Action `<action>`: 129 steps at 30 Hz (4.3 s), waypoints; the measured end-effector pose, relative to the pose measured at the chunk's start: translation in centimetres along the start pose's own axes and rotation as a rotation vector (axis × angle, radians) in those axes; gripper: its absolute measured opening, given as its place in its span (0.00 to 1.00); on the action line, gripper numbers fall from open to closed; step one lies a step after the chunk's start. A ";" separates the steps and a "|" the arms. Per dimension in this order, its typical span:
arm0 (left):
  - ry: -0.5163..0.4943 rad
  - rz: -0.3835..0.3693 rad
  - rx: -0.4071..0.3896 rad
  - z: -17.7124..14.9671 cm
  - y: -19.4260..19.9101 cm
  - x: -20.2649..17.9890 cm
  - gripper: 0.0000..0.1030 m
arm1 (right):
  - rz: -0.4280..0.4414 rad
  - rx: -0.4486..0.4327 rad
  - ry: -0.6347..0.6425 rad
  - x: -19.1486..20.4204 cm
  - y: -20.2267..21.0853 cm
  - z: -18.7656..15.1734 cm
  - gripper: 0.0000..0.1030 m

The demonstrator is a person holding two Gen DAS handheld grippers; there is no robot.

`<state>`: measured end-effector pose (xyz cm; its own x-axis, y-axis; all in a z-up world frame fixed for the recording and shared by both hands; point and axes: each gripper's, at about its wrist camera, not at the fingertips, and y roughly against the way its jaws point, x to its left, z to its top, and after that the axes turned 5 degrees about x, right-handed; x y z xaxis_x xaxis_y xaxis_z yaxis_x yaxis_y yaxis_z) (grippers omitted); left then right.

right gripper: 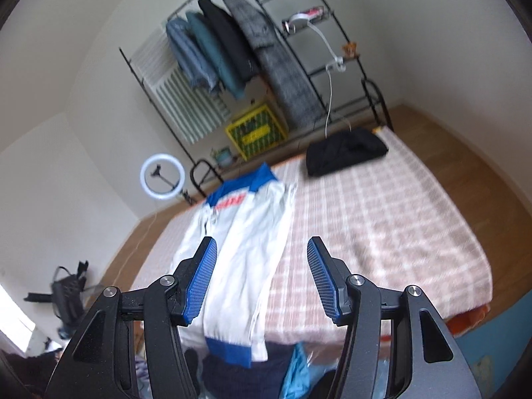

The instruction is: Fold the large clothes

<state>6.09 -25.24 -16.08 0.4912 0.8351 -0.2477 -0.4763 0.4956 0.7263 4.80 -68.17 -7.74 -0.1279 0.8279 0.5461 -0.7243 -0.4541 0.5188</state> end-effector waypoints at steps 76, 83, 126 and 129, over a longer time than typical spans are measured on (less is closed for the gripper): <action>-0.165 0.065 -0.070 -3.9 -9.5 -3.8 0.12 | 0.112 0.393 -0.386 -7.6 -31.2 0.9 0.60; -0.096 0.028 -0.070 -4.0 -9.2 -3.2 0.12 | 0.022 0.401 -0.339 -7.0 -35.8 2.5 0.04; 0.179 -0.062 -0.076 -5.8 -6.2 0.9 0.12 | -0.131 0.306 -0.228 -2.3 -35.6 8.2 0.30; 0.173 -0.068 -0.065 -5.4 -6.6 0.3 0.12 | -0.005 0.267 -0.385 -6.3 -35.3 7.5 0.69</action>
<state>5.42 -26.91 -24.40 0.3937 0.8249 -0.4056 -0.4952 0.5621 0.6625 36.28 -59.85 -24.56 0.1719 0.6709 0.7213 -0.5184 -0.5610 0.6454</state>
